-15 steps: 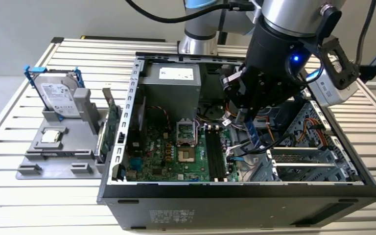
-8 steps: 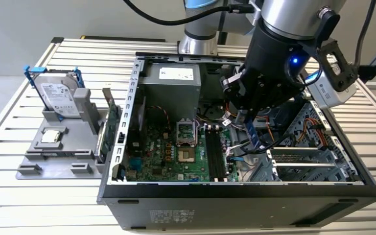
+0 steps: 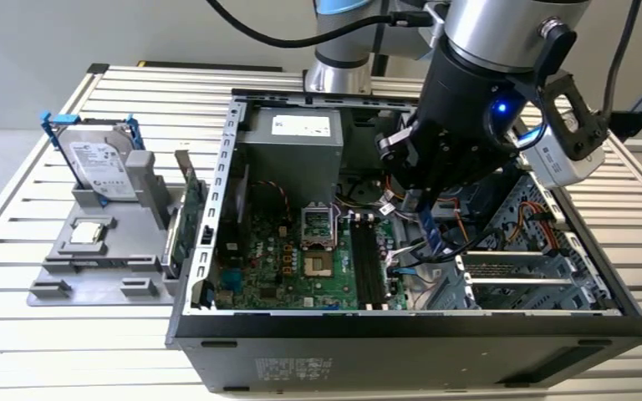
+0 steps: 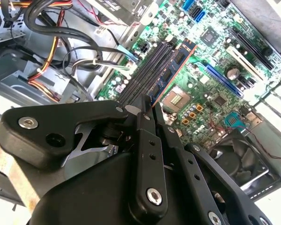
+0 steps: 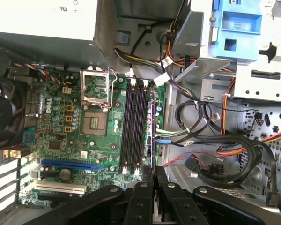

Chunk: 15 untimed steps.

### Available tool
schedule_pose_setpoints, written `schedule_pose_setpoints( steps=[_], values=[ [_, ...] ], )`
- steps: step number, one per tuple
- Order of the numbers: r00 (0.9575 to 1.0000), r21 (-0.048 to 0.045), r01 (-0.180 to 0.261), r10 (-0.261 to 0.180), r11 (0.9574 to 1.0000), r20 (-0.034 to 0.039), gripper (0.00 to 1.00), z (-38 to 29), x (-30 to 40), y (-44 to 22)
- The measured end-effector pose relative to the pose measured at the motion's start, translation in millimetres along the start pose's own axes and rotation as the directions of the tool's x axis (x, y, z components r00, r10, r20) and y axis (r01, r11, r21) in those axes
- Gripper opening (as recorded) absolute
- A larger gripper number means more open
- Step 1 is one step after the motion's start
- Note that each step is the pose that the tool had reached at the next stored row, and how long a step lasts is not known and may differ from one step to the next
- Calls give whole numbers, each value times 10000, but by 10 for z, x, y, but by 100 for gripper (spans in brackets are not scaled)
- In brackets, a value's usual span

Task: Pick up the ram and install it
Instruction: 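Insert the ram into the slot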

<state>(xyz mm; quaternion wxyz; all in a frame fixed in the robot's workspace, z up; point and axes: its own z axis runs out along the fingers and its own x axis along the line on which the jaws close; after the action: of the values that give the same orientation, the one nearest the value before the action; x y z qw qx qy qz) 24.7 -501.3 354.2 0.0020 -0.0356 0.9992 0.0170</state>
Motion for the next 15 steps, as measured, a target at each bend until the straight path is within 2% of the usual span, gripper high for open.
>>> schedule_pose_setpoints(
  steps=[15],
  values=[
    [10000,0,-1,1,10000,0,0,64,-2,34]
  ],
)
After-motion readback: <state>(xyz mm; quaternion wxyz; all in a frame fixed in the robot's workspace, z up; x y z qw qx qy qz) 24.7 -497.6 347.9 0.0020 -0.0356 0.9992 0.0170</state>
